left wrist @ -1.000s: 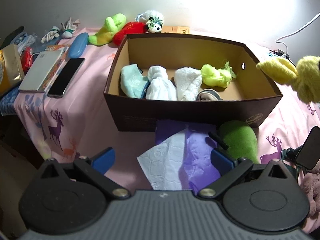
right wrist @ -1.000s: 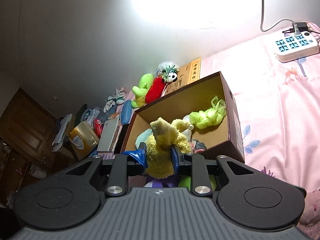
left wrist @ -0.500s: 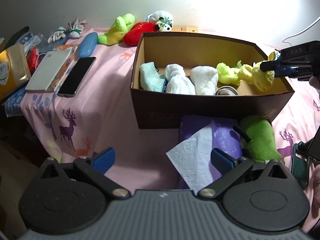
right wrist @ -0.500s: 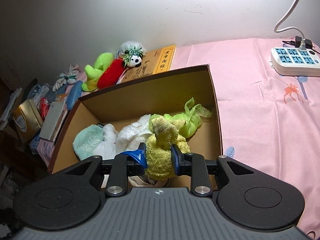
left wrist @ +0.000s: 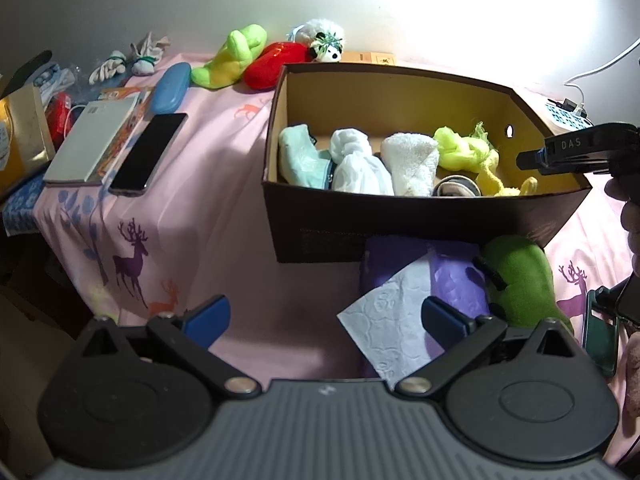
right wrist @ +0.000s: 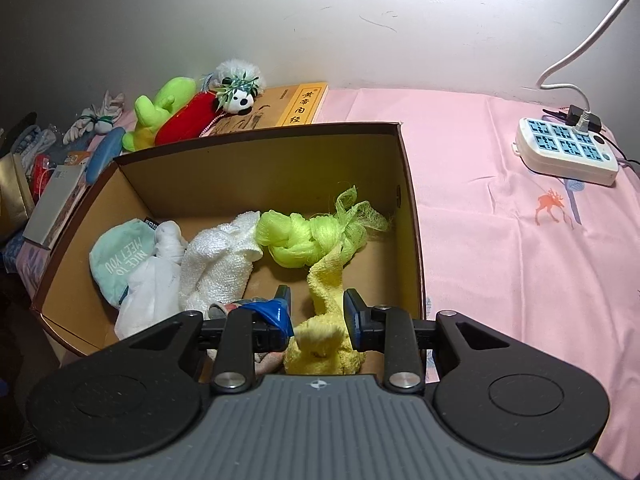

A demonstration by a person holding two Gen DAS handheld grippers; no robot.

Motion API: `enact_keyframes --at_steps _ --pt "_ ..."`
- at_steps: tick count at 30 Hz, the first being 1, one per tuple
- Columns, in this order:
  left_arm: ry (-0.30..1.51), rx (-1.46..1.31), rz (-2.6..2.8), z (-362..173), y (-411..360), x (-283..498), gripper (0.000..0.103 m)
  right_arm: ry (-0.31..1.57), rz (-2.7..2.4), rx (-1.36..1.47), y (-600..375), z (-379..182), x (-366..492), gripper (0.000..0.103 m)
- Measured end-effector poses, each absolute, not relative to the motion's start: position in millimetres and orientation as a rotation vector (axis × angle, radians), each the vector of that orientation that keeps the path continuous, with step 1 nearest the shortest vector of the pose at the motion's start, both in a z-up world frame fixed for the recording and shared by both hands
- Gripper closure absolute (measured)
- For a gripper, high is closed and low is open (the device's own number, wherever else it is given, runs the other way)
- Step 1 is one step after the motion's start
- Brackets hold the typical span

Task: Organize soft objects
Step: 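Lower the yellow cloth into the box and open the right gripper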

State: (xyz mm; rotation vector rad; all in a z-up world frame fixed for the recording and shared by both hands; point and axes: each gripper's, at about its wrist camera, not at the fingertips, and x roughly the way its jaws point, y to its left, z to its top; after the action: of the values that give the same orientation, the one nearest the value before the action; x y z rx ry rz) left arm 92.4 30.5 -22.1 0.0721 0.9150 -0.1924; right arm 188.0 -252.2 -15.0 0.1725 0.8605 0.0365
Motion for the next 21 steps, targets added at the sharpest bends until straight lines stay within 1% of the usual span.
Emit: enact_keyframes --at_steps 12,21 --pt "0.898 0.134 -0.224 -16 10 100 0.002 0.781 0.069 0.282 -246 6 123 0.091" --pt "0.913 0.179 -0.247 -21 -10 101 0.002 0.757 0.071 0.315 -243 1 72 0.091"
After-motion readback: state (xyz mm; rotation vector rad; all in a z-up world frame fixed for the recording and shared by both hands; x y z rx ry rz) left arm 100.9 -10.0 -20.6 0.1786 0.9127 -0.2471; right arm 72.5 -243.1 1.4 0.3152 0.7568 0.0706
